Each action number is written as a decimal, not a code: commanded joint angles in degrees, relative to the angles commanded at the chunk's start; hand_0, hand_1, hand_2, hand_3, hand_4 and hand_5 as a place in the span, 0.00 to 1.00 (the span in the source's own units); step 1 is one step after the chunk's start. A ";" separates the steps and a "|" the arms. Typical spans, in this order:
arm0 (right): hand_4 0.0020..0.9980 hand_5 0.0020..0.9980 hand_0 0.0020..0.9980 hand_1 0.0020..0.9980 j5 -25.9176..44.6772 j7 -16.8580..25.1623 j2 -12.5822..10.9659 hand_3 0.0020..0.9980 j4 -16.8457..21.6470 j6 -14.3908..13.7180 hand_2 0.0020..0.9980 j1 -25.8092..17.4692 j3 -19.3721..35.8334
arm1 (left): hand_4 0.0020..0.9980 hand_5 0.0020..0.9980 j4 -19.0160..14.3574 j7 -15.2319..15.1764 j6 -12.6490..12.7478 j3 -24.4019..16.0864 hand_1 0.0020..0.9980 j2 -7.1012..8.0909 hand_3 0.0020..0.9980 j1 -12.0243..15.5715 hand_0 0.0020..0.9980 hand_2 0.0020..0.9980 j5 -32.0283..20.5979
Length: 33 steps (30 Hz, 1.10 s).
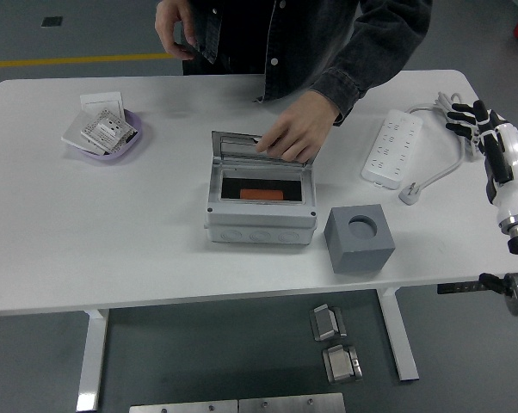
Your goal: Pick up the cylinder from the cube,place it in the box,flap close box
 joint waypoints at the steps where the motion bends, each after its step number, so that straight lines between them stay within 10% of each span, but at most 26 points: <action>1: 1.00 1.00 0.80 0.69 0.02 0.03 0.04 0.70 0.07 -0.01 0.71 0.02 0.12 | 0.67 0.29 0.00 0.14 0.04 -0.17 0.61 0.04 0.59 -0.02 0.63 0.57 0.13; 33: 1.00 1.00 0.80 0.69 0.26 -0.03 -0.88 0.70 0.82 -0.46 0.71 0.51 2.11 | 0.67 0.29 0.00 1.57 0.08 -1.38 0.61 -0.57 0.59 -0.81 0.63 0.57 2.31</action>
